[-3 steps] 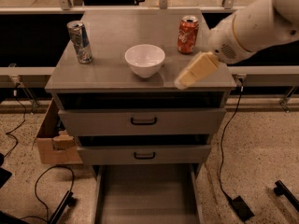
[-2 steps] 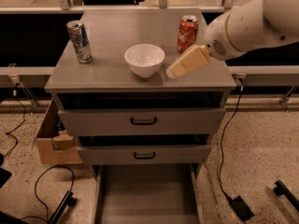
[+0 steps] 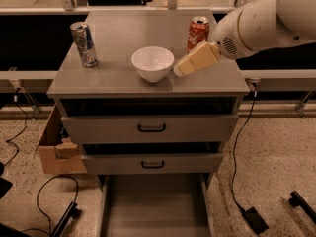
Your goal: Place redbull can into bottom drawer
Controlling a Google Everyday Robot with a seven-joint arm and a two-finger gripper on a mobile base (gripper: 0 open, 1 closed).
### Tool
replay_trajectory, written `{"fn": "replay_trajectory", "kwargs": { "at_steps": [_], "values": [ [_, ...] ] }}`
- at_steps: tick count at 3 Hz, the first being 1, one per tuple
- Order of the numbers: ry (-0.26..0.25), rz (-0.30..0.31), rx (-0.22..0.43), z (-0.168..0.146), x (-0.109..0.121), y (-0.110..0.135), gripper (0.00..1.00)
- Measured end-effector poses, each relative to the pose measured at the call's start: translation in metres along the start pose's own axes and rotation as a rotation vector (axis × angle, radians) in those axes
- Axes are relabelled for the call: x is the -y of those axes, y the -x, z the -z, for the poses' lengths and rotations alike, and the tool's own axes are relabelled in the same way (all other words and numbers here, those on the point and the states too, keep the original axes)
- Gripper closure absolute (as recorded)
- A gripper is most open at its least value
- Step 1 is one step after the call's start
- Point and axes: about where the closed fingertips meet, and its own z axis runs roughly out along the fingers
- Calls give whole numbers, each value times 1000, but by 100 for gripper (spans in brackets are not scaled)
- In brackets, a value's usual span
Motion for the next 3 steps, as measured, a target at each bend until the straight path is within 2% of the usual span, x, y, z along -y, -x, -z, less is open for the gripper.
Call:
{"fn": "replay_trajectory", "kwargs": {
  "at_steps": [1, 3],
  "values": [
    [2, -34, 99, -15, 1, 20, 0],
    [138, -85, 416, -89, -32, 126, 0]
  ]
}}
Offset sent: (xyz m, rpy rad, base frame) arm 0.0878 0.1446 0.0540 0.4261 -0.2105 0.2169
